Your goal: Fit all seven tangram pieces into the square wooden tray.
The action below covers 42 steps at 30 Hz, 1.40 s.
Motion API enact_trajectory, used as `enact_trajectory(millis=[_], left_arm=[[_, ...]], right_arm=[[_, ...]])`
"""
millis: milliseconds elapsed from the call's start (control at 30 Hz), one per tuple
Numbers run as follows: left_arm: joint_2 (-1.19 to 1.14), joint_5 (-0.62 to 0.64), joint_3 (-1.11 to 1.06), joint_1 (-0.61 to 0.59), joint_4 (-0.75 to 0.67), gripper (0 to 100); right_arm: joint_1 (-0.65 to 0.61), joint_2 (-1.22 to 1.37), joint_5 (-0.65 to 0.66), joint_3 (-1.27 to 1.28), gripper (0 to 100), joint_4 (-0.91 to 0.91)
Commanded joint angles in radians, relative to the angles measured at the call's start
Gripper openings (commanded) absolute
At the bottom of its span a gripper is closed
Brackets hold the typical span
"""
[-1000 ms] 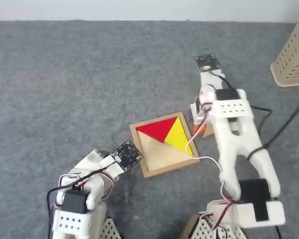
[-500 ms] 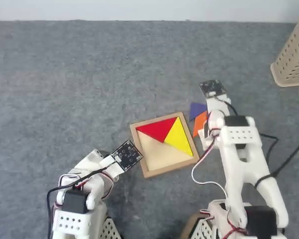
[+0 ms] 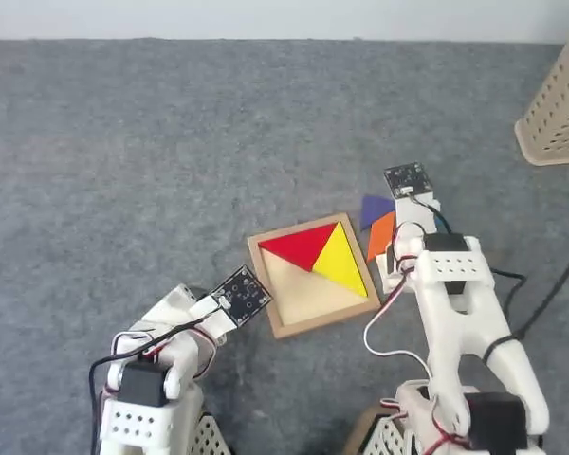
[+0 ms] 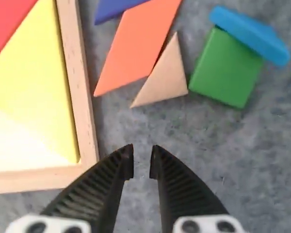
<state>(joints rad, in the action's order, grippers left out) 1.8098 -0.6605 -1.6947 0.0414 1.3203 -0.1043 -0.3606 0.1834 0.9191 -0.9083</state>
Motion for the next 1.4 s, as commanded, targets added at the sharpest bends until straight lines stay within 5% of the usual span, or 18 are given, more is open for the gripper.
enact_trajectory(millis=[0, 633, 1067, 1367], left_arm=[[0.017, -0.011, 0.010, -0.003, 0.005, 3], [0.017, -0.011, 0.010, -0.003, 0.005, 3], [0.017, -0.011, 0.010, -0.003, 0.005, 3], [0.017, -0.011, 0.010, -0.003, 0.005, 3]], right_arm=[[0.019, -0.059, -0.005, -0.002, 6.0, 0.044], [0.013, -0.054, -0.008, -0.029, 6.4, -0.030], [0.107, -0.051, -0.003, -0.457, 6.7, -0.343], [0.107, -0.051, 0.029, -0.525, 17.4, -0.415]])
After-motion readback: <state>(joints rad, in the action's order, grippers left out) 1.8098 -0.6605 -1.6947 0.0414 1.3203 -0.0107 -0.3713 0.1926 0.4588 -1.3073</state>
